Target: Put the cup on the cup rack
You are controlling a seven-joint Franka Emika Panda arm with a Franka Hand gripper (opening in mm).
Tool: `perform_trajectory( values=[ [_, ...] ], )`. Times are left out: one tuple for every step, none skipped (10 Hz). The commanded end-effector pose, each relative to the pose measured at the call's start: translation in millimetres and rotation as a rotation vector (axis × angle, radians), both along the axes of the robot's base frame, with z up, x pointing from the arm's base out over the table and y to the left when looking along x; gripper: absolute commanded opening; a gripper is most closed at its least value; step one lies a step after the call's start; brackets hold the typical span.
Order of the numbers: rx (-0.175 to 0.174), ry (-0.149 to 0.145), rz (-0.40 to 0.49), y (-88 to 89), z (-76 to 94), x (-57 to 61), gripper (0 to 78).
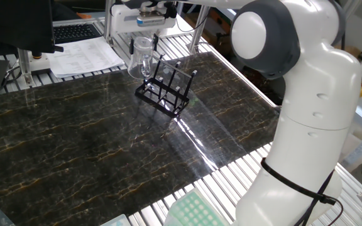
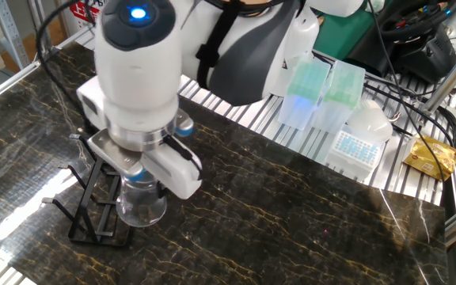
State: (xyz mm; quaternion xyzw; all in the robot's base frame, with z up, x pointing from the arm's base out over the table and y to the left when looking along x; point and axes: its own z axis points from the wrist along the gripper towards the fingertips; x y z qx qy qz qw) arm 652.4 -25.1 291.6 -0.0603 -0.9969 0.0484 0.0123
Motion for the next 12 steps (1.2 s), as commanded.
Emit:
perform_trajectory(
  values=[
    [-0.015,-0.014,-0.004,0.9,-2.9,2.9,1.2],
    [-0.034,-0.016,-0.001,0.7,-3.5,3.5,1.2],
    [-0.033,-0.016,-0.002,0.2,-3.3,3.8,1.2],
    [-0.033,-0.016,-0.003,-0.2,-4.3,4.5,1.2],
    [-0.033,-0.017,-0.002,-0.8,-7.3,5.5,1.2],
    [-0.033,-0.02,-0.001,-1.1,-8.9,5.8,1.2],
    [-0.033,-0.024,0.0,-2.0,-12.9,6.6,1.2],
    [-0.034,-0.025,0.0,-3.5,-15.9,6.9,1.2],
    [-0.033,-0.027,0.005,-6.3,-19.0,6.9,1.2],
    [-0.033,-0.029,0.007,-9.0,-21.8,6.8,1.2],
    [-0.033,-0.03,0.004,-12.3,-25.6,6.6,1.2],
    [-0.032,-0.035,0.007,-15.1,-30.0,6.6,1.2]
  ],
)
